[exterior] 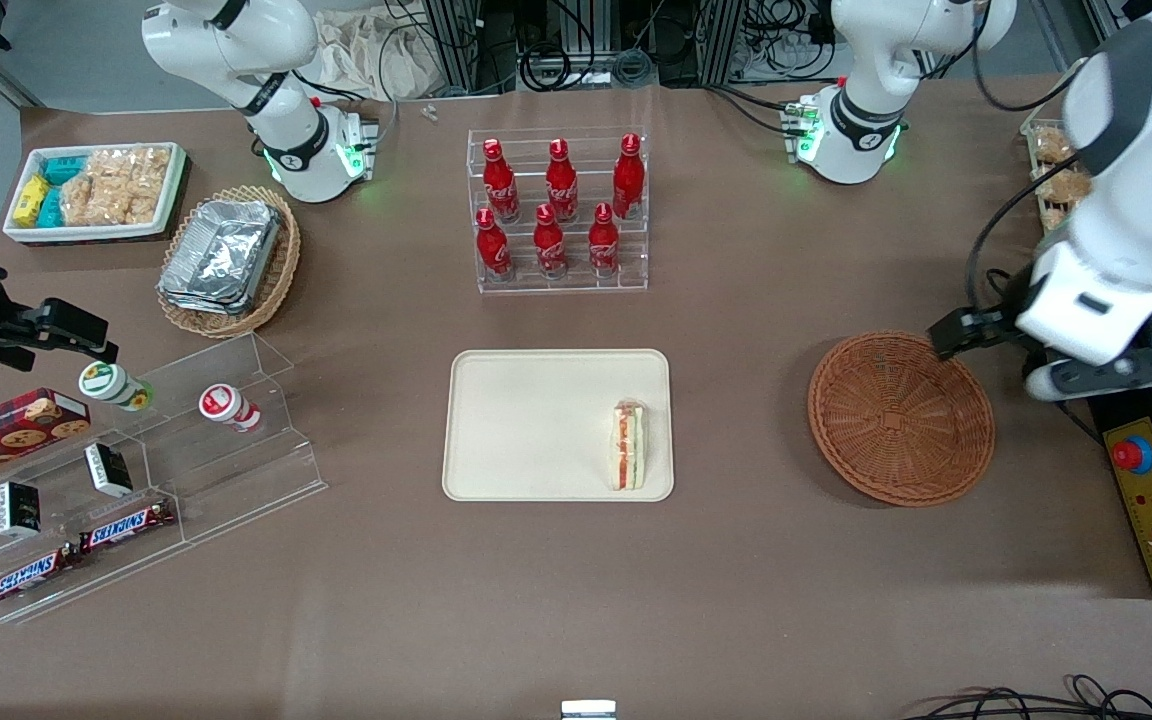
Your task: Place sandwich from basket to tray
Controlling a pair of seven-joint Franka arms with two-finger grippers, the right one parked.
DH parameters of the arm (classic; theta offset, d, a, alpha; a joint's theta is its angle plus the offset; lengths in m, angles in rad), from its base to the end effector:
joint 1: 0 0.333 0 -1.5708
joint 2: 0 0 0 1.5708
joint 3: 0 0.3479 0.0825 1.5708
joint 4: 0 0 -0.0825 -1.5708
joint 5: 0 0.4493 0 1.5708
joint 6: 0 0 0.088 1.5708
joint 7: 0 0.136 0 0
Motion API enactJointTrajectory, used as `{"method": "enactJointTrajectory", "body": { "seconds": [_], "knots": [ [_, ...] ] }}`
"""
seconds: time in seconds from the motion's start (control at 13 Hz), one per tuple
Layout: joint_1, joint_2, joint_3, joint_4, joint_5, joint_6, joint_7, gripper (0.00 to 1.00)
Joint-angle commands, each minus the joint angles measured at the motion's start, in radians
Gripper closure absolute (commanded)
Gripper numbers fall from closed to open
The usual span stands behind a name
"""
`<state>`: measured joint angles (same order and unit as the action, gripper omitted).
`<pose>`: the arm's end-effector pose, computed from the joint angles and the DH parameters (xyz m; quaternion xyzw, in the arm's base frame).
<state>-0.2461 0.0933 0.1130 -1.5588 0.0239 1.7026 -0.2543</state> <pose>0.6578 -0.0881 0.5865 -0.9978 -0.0589 -0.0284 0.0119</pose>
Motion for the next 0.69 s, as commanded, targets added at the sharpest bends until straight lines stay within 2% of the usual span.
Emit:
{"method": "enactJointTrajectory", "body": {
  "seconds": [0.0,0.31,0.46,0.62],
  "knots": [
    [0.062,-0.026,-0.009,-0.027,-0.009,-0.006,0.104,0.0],
    [0.165,-0.014,-0.009,-0.004,-0.016,-0.008,0.145,0.0],
    [0.218,0.011,-0.009,0.022,-0.1,-0.008,0.145,0.0],
    [0.228,0.025,-0.009,0.032,-0.128,-0.014,0.145,0.0]
  ]
}}
